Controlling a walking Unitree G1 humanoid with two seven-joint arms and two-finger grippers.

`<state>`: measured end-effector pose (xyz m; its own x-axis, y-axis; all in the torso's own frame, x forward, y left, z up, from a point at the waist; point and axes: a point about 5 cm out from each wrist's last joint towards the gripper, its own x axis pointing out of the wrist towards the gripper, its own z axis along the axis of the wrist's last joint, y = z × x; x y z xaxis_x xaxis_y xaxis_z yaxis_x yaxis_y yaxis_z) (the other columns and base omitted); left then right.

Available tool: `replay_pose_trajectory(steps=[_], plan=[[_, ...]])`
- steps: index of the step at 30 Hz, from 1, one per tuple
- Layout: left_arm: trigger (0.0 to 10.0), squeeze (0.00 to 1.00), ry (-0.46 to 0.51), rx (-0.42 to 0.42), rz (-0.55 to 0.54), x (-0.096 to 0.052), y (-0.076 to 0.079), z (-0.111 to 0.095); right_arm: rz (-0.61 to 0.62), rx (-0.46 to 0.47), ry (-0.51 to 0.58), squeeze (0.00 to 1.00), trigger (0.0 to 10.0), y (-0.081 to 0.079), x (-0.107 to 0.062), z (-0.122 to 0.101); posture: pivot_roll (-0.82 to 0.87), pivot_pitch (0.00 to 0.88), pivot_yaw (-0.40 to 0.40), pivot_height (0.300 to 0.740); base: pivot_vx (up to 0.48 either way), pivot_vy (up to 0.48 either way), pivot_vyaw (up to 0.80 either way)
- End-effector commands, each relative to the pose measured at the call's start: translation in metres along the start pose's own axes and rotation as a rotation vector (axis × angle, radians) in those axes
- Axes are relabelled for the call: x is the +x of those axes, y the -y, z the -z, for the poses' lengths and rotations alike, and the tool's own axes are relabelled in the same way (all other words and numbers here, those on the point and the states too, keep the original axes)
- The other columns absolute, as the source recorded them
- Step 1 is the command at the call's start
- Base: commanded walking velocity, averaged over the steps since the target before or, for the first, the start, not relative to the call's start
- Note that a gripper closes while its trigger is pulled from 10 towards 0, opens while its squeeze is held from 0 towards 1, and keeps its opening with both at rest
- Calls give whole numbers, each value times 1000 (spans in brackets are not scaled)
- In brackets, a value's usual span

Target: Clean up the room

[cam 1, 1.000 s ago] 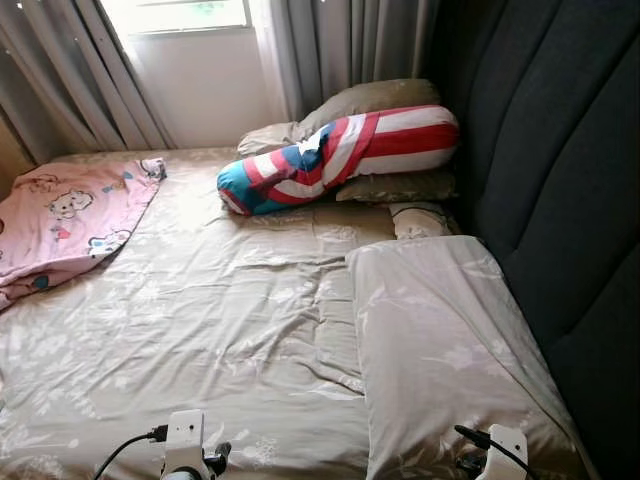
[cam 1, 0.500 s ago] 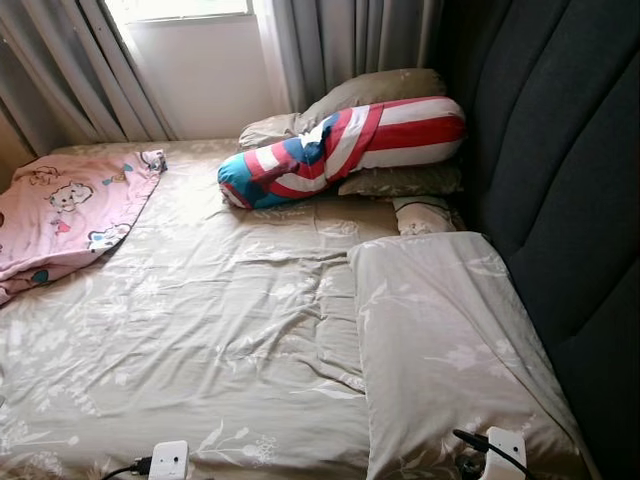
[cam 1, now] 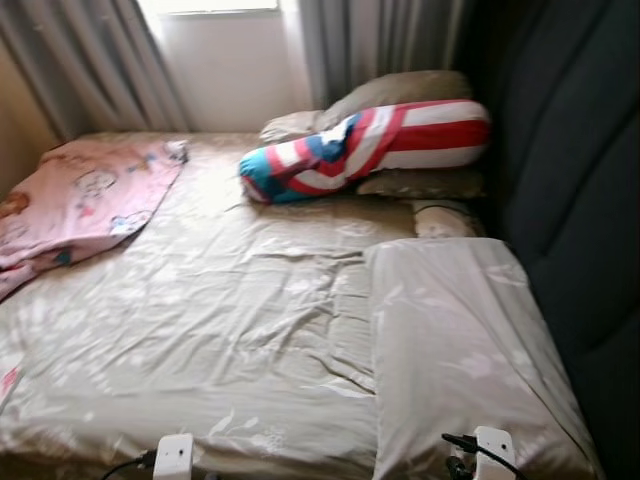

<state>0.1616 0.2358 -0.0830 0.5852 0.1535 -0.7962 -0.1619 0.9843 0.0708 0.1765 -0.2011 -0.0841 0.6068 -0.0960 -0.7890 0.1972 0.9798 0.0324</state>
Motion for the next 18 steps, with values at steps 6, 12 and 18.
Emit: replay_pose_trajectory(steps=[6, 12, 18], plan=[[10000, 0, -34, 6, -20, -6, -22, 12, 14, 27, -37, 0, 10000, 2, -2, 10, -105, 0, 56, 740, 0, 0, 243], [10000, 0, -42, 3, -22, -7, -22, 15, 22, 34, -46, 0, 10000, 10, -3, 12, -100, 0, 51, 740, 0, 122, 0], [10000, 0, -33, 3, -9, -4, -10, 11, 29, 54, -44, 0, 10000, 14, -4, 11, -101, 0, 51, 740, 0, 255, 0]])
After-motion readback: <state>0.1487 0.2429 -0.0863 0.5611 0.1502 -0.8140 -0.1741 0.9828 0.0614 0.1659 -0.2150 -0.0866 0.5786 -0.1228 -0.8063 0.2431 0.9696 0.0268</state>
